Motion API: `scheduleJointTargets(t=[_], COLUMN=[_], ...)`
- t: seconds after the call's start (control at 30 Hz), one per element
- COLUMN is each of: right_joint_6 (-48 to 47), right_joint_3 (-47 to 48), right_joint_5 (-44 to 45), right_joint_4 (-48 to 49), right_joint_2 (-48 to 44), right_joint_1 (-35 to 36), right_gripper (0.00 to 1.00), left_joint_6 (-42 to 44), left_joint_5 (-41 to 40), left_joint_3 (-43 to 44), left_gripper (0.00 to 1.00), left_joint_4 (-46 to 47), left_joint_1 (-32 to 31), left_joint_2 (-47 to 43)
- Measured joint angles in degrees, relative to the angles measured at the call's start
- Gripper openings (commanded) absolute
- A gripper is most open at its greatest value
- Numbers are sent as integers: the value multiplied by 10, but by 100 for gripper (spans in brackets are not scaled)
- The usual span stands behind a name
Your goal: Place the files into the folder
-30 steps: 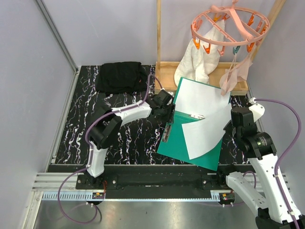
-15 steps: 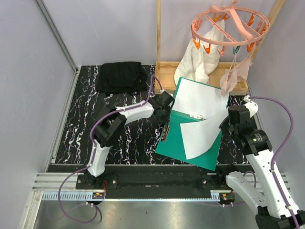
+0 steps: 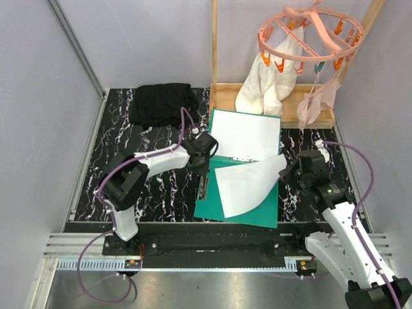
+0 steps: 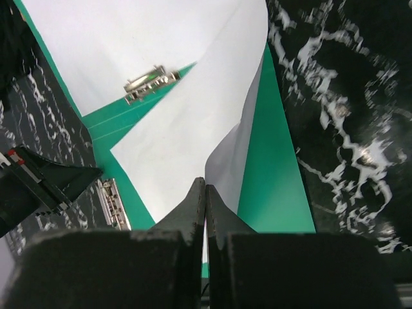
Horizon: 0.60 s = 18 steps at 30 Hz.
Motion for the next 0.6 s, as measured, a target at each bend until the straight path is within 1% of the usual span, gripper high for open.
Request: scheduleJointTargets(t=[0.07, 0.2, 0.4, 0.43, 0.53, 0.6], right_joint_6=[28, 90, 172, 204, 220, 229], right_joint_3=[-40, -109, -193, -221, -225, -227], right_joint_5=[-29, -69, -115, -126, -132, -137], right_joint_4=[19, 47, 80, 81, 81, 81], right_joint_2=[-15, -59, -121, -146, -154, -163], right_joint_1=[0, 0, 0, 0, 0, 0], right_gripper=[0, 0, 0, 0, 0, 0], left_joint_6=[-11, -31, -52, -57, -61, -63], left_joint_5=[-12, -33, -50, -52, -52, -52], left_joint_3=[-37, -85, -108, -109, -109, -109], left_gripper=[17, 20, 21, 21, 22, 27], left_joint_4=[-7, -20, -22, -21, -21, -21], left_joint_1=[5, 12, 13, 13, 13, 13], left_joint_2=[-34, -82, -107, -107, -107, -107])
